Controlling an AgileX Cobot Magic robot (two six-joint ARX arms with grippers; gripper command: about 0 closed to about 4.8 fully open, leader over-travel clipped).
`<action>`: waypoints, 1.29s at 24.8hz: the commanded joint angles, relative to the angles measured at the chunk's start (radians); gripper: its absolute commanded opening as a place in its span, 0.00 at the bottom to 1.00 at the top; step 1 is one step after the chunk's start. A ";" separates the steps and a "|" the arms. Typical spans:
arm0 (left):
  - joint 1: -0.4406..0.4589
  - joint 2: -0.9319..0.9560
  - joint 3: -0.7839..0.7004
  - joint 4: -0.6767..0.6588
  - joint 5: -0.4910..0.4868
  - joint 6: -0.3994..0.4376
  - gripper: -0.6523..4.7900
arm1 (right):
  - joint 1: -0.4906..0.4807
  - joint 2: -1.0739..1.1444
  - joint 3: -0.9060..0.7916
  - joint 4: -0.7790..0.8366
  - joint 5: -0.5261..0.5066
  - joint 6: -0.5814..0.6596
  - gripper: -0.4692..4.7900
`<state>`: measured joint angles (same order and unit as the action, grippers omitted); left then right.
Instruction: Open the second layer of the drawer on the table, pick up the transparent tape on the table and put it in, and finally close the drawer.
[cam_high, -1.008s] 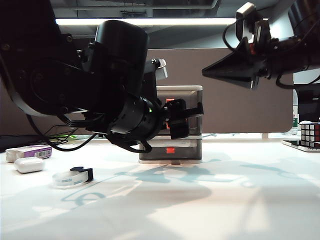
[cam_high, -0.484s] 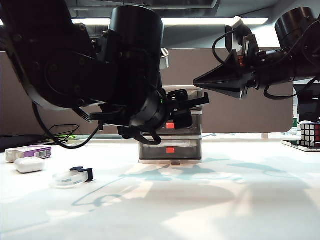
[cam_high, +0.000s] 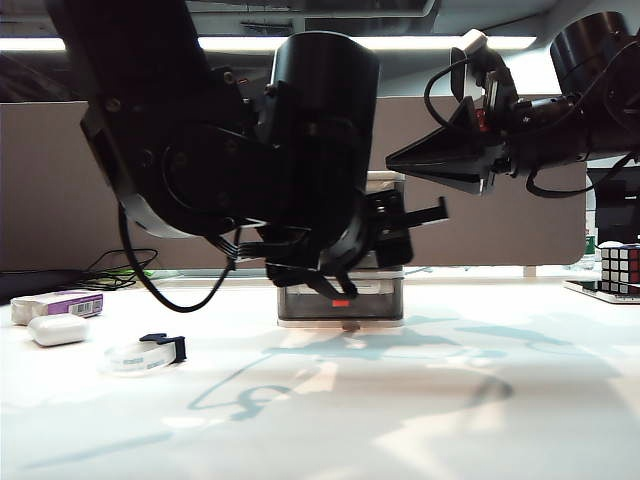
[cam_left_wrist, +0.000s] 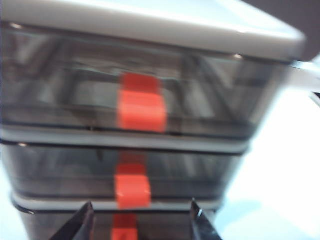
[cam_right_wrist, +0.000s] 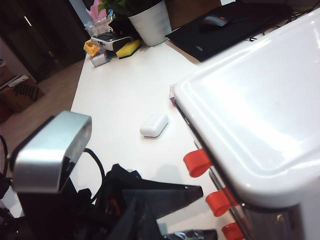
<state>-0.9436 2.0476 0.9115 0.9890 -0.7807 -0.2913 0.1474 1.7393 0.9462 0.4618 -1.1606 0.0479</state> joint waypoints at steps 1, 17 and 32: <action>0.001 -0.002 0.003 0.007 -0.008 0.004 0.55 | 0.002 -0.003 0.005 0.015 0.018 -0.003 0.08; 0.054 0.006 0.003 0.015 0.044 0.003 0.55 | 0.008 0.004 0.005 0.033 0.018 -0.003 0.08; 0.058 0.013 0.003 0.022 0.078 0.003 0.39 | 0.012 0.004 0.005 0.033 0.018 -0.003 0.08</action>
<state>-0.8879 2.0609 0.9115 0.9985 -0.7101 -0.2886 0.1581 1.7466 0.9459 0.4812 -1.1408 0.0479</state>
